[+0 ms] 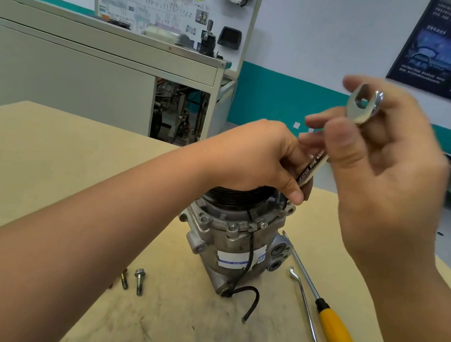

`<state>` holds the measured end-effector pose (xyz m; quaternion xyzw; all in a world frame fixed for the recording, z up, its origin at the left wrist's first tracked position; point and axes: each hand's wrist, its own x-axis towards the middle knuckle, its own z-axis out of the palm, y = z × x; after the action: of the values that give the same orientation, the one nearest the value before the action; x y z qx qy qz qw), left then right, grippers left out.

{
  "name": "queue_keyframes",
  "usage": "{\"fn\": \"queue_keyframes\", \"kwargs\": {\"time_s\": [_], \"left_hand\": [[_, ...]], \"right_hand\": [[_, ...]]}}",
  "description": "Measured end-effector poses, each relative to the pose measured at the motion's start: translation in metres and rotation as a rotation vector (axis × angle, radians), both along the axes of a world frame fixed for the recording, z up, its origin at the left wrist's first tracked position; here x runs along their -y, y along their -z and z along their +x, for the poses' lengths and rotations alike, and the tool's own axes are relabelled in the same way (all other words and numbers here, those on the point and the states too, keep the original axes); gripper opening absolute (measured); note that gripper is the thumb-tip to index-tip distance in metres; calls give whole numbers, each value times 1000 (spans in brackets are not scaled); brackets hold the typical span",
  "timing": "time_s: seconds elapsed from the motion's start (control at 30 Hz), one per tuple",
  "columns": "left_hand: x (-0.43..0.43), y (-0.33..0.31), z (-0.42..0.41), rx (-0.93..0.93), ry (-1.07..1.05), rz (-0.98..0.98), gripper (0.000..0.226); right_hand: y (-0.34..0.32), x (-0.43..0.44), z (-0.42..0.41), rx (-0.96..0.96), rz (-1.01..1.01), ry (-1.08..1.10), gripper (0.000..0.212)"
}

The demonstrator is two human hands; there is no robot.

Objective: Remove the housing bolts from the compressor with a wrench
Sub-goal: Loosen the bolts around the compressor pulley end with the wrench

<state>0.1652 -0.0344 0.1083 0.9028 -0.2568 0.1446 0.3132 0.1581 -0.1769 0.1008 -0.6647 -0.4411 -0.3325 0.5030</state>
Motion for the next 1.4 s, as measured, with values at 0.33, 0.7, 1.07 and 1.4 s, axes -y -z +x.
{"fn": "queue_keyframes", "kwargs": {"time_s": [0.33,0.7,1.07,1.4], "left_hand": [[0,3,-1,23,-29,47,34],[-11,-4,0,-94,16,-136,19],[-12,-5,7,32,-182,-98,13],[-24,-1,8,-194,-104,-171,10]], "right_hand": [[-8,-9,8,-20,126,-85,29],[-33,-12,54,-549,45,-578,46],[-38,-29,65,-860,95,-788,51],[-47,-40,68,-964,-128,-969,63]]}}
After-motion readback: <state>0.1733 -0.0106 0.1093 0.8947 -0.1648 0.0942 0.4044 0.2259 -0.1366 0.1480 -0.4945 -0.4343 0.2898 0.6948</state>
